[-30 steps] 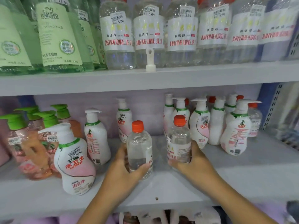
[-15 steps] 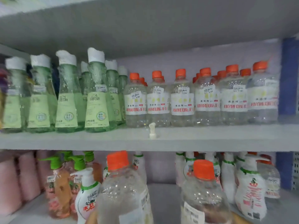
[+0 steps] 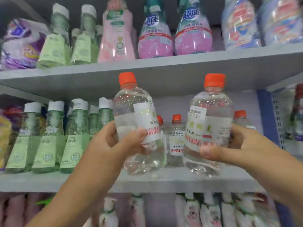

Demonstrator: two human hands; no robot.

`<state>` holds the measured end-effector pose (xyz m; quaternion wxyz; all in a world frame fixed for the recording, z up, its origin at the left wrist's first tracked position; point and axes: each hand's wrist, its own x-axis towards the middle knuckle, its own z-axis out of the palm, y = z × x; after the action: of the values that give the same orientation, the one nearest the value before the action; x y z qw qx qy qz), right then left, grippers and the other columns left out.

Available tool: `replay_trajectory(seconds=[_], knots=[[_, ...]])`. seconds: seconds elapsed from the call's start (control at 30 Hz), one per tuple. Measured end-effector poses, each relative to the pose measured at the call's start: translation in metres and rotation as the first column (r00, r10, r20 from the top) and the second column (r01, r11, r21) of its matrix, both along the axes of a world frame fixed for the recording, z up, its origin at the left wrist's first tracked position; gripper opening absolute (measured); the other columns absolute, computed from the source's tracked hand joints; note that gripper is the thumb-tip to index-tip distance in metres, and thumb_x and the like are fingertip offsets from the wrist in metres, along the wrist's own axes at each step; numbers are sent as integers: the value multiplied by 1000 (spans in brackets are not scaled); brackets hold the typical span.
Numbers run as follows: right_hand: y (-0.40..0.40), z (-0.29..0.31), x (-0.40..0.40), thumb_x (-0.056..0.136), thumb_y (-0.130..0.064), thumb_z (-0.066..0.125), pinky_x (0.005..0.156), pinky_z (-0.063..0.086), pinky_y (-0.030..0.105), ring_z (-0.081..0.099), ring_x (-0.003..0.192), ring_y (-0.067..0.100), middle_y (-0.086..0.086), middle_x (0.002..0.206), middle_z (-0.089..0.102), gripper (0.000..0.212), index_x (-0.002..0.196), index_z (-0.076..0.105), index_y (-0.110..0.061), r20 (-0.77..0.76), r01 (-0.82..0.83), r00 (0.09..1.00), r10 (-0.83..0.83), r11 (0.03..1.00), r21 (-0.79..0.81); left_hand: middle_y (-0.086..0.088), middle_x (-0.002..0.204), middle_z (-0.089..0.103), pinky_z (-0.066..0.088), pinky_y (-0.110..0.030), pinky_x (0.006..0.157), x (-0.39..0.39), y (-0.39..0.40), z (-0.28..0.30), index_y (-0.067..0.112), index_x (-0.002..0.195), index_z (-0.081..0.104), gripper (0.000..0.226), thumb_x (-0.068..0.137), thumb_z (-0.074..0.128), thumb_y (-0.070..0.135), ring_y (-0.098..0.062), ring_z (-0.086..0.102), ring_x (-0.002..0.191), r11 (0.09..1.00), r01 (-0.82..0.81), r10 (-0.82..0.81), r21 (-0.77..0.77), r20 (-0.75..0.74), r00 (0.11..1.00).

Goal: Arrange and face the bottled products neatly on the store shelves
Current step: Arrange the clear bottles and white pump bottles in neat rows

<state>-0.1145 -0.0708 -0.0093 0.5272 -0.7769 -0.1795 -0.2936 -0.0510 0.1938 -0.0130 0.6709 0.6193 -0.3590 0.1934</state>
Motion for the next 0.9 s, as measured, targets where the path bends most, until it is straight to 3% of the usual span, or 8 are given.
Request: replay_trajectory(seconds=[0.17, 0.27, 0.37, 0.47, 0.57, 0.73, 0.83, 0.9], knots=[[-16, 8, 8, 64, -37, 87, 85, 53, 28, 74, 89, 1, -17, 99, 78, 50, 110, 70, -34, -85, 207, 974, -209, 978, -23, 7, 103, 79, 57, -47, 85, 15, -44, 13, 27, 115, 68, 52, 68, 76, 48, -17, 78, 88, 988, 91, -83, 123, -70, 994], [-43, -1, 4, 70, -36, 87, 80, 54, 29, 74, 85, 2, -19, 96, 77, 43, 109, 69, -34, -150, 291, 945, -292, 956, -26, 11, 103, 78, 54, -36, 78, 22, -77, 4, 33, 116, 67, 41, 78, 79, 43, -11, 77, 90, 973, 116, -101, 200, -84, 991], [-80, -9, 1, 68, -41, 88, 89, 57, 38, 75, 91, 5, -19, 99, 77, 47, 111, 68, -35, -187, 366, 912, -365, 930, -34, 21, 102, 76, 54, -27, 82, 26, -109, -5, 37, 114, 68, 39, 78, 81, 45, 1, 73, 91, 956, 113, -92, 271, -91, 992], [-111, -13, -6, 70, -45, 88, 87, 57, 32, 74, 90, 0, -23, 100, 76, 47, 112, 67, -38, -218, 382, 895, -389, 921, -75, 22, 106, 75, 55, -22, 82, 37, -140, -11, 39, 119, 64, 49, 74, 84, 47, 2, 72, 95, 935, 120, -89, 334, -104, 991], [-137, -13, -10, 71, -45, 87, 89, 57, 30, 73, 90, -3, -25, 99, 76, 47, 113, 68, -38, -221, 400, 880, -421, 907, -134, 22, 121, 69, 55, -32, 94, 43, -165, -15, 40, 128, 59, 72, 65, 83, 66, -2, 67, 110, 911, 100, -58, 399, -116, 992], [-167, -6, -15, 76, -49, 82, 74, 53, 17, 70, 91, -6, -28, 102, 73, 39, 110, 62, -47, -254, 342, 883, -395, 912, -228, 30, 103, 72, 53, -21, 81, 35, -189, -12, 46, 114, 65, 31, 84, 71, 55, 11, 68, 90, 859, 158, -119, 487, -111, 987], [-179, -5, -12, 72, -57, 82, 84, 51, 18, 66, 97, -12, -32, 107, 70, 49, 114, 57, -52, -230, 333, 885, -405, 896, -294, 18, 107, 71, 58, -25, 82, 39, -194, -7, 51, 118, 61, 29, 91, 69, 47, 0, 72, 90, 861, 36, -15, 507, -47, 999], [-187, -6, -8, 72, -56, 83, 93, 50, 22, 64, 101, -13, -35, 111, 68, 55, 119, 55, -52, -220, 319, 894, -391, 899, -300, 16, 108, 68, 60, -29, 80, 41, -199, -6, 47, 129, 54, 41, 92, 69, 36, -6, 73, 89, 896, -14, 51, 445, -70, 996]])
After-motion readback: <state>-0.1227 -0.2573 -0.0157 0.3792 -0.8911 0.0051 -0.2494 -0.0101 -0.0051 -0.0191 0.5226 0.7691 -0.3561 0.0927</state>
